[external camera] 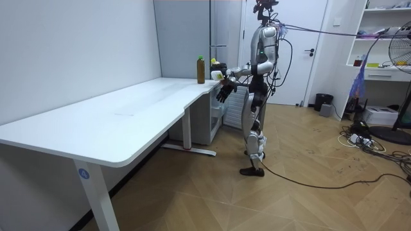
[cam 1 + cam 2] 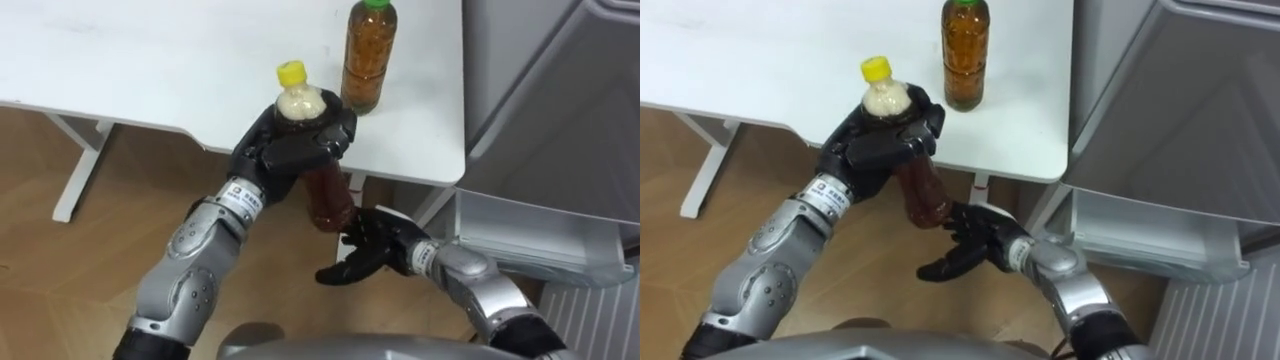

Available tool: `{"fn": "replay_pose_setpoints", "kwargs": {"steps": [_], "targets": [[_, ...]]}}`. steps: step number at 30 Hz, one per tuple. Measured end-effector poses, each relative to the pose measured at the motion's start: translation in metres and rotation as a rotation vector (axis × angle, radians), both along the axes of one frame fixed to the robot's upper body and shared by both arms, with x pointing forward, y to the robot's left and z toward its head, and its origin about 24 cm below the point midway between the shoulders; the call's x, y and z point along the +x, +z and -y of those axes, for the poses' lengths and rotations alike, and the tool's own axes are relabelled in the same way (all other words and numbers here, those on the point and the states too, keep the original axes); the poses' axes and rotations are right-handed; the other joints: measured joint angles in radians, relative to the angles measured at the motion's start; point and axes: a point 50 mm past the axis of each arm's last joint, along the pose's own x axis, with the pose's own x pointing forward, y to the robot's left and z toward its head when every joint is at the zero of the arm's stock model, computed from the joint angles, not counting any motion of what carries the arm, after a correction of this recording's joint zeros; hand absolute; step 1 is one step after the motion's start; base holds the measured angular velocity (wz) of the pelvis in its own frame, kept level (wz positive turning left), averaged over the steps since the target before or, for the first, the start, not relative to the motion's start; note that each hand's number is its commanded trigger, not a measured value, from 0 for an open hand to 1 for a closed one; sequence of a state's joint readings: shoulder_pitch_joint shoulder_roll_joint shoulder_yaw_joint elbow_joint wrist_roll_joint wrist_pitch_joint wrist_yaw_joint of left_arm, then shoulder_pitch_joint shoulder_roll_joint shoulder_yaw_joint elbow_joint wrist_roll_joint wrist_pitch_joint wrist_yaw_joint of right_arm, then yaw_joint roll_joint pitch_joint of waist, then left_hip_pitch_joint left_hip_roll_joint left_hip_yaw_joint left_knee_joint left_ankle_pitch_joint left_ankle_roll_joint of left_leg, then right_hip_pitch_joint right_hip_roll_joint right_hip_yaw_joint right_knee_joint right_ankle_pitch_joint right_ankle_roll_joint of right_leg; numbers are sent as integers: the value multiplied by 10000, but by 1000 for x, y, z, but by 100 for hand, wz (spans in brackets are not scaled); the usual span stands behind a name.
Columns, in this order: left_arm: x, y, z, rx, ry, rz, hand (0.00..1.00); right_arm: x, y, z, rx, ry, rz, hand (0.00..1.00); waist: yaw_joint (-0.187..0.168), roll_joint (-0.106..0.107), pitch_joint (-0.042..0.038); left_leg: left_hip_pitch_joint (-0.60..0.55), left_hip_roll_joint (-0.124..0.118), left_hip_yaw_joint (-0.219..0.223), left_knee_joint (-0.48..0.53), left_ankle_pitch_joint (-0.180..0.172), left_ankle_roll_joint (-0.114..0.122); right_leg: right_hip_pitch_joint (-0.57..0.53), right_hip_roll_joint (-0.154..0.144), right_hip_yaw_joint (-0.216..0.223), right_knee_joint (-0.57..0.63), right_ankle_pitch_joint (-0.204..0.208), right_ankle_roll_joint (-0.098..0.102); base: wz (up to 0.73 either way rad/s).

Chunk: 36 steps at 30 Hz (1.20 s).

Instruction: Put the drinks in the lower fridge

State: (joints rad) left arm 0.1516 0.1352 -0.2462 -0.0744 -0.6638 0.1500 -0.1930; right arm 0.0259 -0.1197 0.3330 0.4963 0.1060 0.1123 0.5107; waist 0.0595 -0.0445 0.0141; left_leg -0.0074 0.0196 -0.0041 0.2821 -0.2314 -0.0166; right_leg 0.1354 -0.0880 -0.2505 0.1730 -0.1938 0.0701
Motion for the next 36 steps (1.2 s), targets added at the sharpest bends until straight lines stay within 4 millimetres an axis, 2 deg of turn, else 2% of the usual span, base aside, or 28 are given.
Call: {"fn": "replay_pose_setpoints", "kwargs": {"steps": [13, 19, 26, 36], "targets": [[-4, -9, 1, 19, -191, -359, 100, 1, 13, -10, 1467, 312, 137, 0, -56, 2, 7, 16, 0, 1, 141, -1, 1, 22, -5, 3, 1, 0, 0, 0], [-6, -20, -1, 101, -218, -739, 100, 1, 14, -10, 1755, 244, 45, 0, -112, 20, 57, -6, 1, 1, 159, -1, 1, 19, -4, -3, 1, 0, -1, 0], [-9, -26, 0, 1052, -851, -656, 100, 3, 18, -14, 2051, 414, 136, 0, -352, 44, 63, -182, 3, 21, 279, -5, 5, -77, -8, -60, 19, 2, -3, 1], [-12, -30, 1, 1910, -1379, -489, 100, 5, 25, -16, 2262, 537, 362, 0, -336, 81, 62, -182, 20, 48, 255, -4, 5, -175, -11, -11, 146, 2, -3, 0]]}}
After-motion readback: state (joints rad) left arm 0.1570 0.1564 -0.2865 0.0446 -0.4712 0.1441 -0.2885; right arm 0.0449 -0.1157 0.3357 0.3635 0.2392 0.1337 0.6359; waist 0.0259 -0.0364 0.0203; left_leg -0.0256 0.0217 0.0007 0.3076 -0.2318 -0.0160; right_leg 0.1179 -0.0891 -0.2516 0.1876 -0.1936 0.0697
